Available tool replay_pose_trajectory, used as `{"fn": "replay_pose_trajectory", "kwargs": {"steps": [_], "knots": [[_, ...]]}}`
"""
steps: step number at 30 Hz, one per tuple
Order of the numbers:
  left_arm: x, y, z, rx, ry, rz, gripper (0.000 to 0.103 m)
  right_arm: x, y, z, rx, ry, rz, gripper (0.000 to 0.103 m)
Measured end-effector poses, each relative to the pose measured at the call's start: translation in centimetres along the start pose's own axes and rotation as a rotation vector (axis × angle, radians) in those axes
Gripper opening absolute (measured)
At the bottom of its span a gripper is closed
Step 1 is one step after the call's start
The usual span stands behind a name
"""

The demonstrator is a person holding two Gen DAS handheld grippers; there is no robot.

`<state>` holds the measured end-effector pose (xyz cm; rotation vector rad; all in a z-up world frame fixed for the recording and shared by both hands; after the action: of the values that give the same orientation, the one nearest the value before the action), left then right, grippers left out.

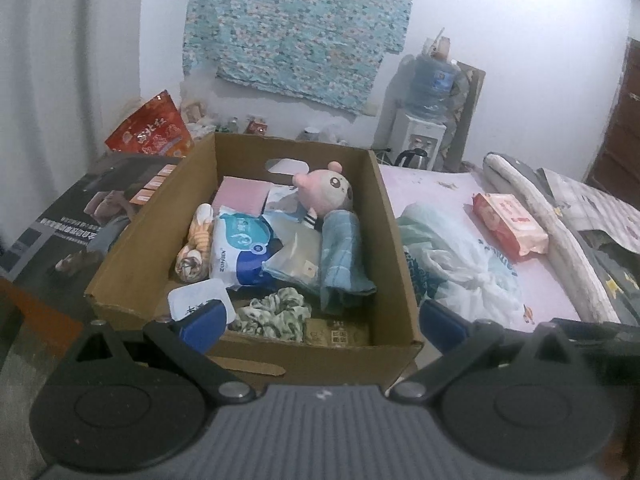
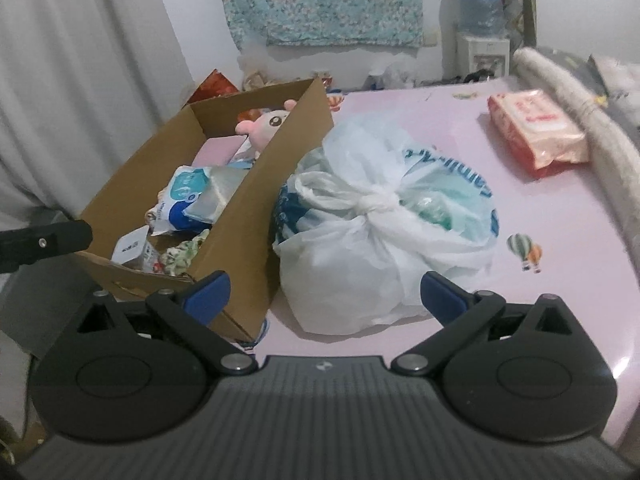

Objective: Organize soft objects

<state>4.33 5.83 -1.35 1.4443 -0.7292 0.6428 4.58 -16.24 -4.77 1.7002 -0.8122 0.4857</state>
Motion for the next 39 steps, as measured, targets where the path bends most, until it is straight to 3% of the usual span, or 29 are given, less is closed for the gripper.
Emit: {"fn": "replay_pose_trajectory", "kwargs": {"steps": [6,12,18,29,39], "knots": [[0.0,1.0,0.1,0.056,0.014,0.018,0.103,0.0,0.8,-0.8,-0.035,0.039,0.039,0.102],[-0.7,0.9,1.6,0.099,-0.081,-0.014,0.103,0.1,2.1,-1.1,-0.088,0.076,0.103,0.102],[-1.7,0.6,2.4,0.084,-0.095,-0.044,0.103,0.2,3.4,-1.2,-0.125,0.099,0.157,0.102],[-2.0,0.3,2.3,0.067,-0.061,-0.02,0.103,-1.1,3.9,-1.4,-0.129,0.102,0.155,0.102],[-2.4,0.1,0.9,0.107,-0.042,-0.034,0.103,-1.7,3.5,-2.2,-0.102,0.084,0.131,0.102]]}}
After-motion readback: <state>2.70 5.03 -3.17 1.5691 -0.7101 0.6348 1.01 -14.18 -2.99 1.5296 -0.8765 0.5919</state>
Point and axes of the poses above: each gripper's, at about its wrist camera, not at the fingertips, and y roughly against the way its jaws point, z to its right, x to its top, the point moved 8 cm from there along -y, roughly the way its jaws point, and after that the axes turned 10 degrees about -y, right-handed, at the moved point
